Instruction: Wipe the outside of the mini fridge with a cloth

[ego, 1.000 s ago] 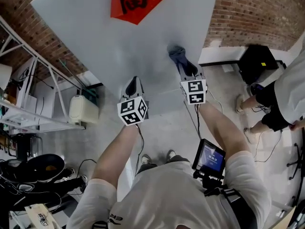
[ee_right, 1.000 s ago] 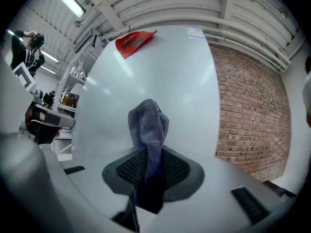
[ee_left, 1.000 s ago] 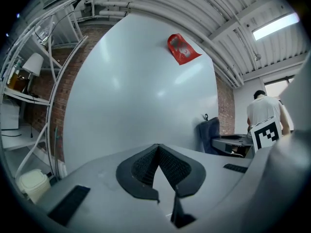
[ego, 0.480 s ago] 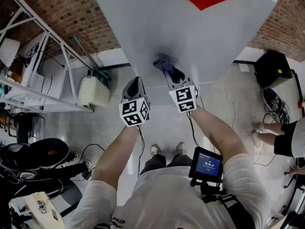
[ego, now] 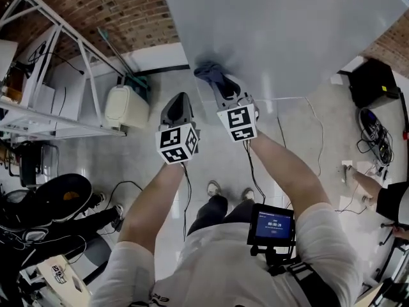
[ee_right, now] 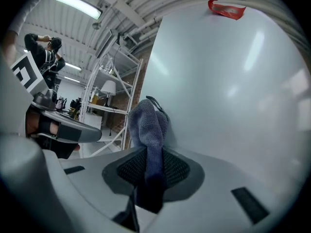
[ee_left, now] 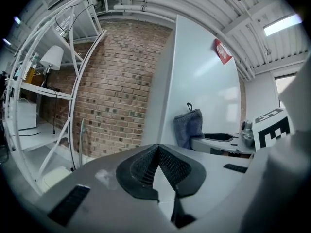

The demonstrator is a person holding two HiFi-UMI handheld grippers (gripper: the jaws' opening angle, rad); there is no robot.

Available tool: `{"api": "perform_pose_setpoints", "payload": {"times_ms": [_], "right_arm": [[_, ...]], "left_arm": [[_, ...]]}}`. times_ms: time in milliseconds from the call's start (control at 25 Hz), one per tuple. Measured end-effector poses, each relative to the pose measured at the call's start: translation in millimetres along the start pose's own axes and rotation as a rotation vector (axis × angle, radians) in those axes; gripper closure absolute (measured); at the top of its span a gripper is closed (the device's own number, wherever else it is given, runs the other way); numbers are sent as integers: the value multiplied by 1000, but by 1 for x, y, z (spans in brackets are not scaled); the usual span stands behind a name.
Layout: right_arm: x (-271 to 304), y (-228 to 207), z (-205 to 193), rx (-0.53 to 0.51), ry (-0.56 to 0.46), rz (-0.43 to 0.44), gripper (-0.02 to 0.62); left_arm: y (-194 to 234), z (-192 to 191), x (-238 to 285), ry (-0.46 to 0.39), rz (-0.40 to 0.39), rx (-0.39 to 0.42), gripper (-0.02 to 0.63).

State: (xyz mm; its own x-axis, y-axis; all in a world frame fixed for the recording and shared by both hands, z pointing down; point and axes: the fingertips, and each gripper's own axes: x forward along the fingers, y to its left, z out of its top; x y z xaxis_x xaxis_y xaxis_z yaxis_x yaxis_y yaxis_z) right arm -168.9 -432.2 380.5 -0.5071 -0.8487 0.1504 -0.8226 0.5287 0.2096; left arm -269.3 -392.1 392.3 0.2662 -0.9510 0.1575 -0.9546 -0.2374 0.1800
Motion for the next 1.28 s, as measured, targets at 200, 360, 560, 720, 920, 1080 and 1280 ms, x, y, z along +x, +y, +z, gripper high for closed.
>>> {"api": "perform_pose_setpoints", "payload": {"times_ms": [200,360,560,720,920,1080,1280], "right_arm": [[-15,-25,-9,-31,-32,-29,509],[-40,-65,-23,-36,-64,-82,509],[-75,-123,-51,-43,-88,-173,509],[-100,-170,-77,-28,-101,-250,509],[-127,-223,-98,-13,-100,-338,509],[-150,-263,-113,0,-93,-403,509],[-175,-308,-132,42,-75,-483,509]], "left_arm": [[-16,-8,6,-45,-19,-15,606],[-41,-19,13,-90,-47,-13,606],[-75,-40,26,-126,-91,-26,606],[-107,-61,41,-134,-129,-26,606],[-142,-77,61,-123,-174,-24,606],[-165,-83,72,-120,-198,-21,606],[-188,-87,84,-117,-221,-15,606]]}}
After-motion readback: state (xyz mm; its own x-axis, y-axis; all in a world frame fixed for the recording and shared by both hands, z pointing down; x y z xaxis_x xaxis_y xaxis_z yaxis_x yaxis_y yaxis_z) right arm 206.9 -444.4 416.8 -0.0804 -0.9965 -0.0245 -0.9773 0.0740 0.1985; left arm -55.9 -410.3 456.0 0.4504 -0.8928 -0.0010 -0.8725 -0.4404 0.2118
